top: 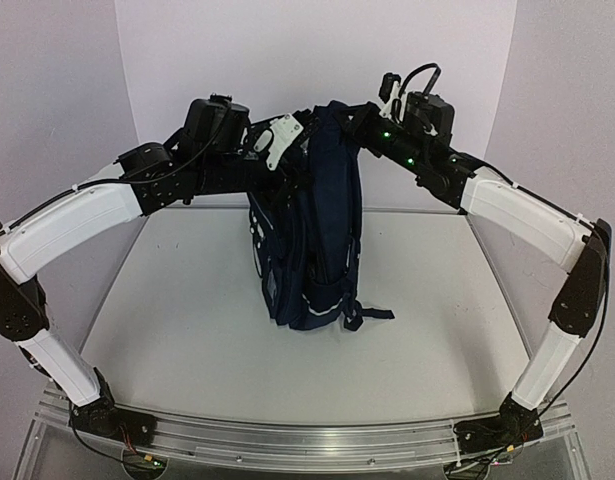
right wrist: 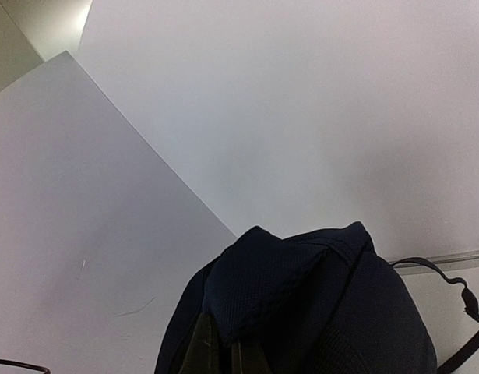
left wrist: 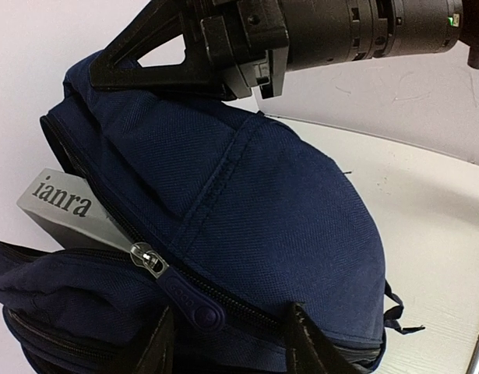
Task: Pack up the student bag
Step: Adjust the student bag at the center of the board, then zip the student bag at the center of the board.
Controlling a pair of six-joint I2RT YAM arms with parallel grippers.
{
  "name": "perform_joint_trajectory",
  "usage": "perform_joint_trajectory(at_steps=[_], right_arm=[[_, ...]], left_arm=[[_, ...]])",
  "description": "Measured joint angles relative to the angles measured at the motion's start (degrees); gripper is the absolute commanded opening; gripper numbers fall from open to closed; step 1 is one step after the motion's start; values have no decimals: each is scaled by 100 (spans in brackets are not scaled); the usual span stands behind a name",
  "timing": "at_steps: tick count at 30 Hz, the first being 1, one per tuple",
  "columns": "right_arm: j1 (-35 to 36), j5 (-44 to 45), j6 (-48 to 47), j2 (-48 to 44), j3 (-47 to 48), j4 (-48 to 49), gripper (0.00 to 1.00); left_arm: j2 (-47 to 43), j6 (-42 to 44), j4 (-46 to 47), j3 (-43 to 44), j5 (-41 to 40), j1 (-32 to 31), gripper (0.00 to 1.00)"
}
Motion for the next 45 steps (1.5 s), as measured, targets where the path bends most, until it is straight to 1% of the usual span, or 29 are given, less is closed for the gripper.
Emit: perform_joint_trajectory(at_steps=[5, 8, 11, 12, 14, 21, 22, 23, 26, 28, 29, 31, 34, 38, 42, 45], right_arm=[[0, -112, -57, 0, 0, 2, 0], [0, -173, -110, 0, 0, 2, 0], [0, -223, -155, -2, -3, 2, 0], [-2, -229, -170, -3, -8, 3, 0], [-12, -234, -201, -11, -23, 2, 0], [-37, -228, -382, -89, -104, -27, 0], [-37, -218, -426, -102, -119, -32, 3], [-37, -213, -473, -112, -133, -35, 8], [-37, -193, -663, -155, -164, -81, 55], [-37, -180, -781, -243, -245, -163, 75], [-35, -184, -874, -303, -290, -244, 82], [-29, -188, -1030, -419, -333, -466, 91], [-25, -172, -1320, -602, -334, -872, 97], [18, -18, -1630, -972, -334, -1412, 98], [330, 601, -1986, -1306, -334, -1926, 98], [765, 945, -2166, -1356, -320, -2253, 98]], left_arm=[[3, 141, 138, 0, -170, 2, 34], [25, 174, 253, 1, -235, 0, 20], [84, 213, 331, 39, -290, 7, 8], [105, 218, 343, 63, -310, 9, 4], [147, 269, 346, 127, -379, 10, 1], [221, 245, 342, 297, -614, 2, 0], [221, 228, 343, 302, -634, 0, 0], [221, 198, 336, 313, -645, 0, 0], [256, 148, 300, 439, -715, -2, 0], [278, 133, 256, 571, -819, 2, 0], [300, 102, 232, 658, -878, 16, 0], [385, -36, 176, 916, -931, 75, 0], [654, -517, -204, 1597, -706, 302, 0], [1077, -1369, -631, 2614, -165, 804, 0], [1133, -2067, -775, 2886, 132, 1203, 0], [1133, -2462, -770, 2924, 234, 1298, 0]])
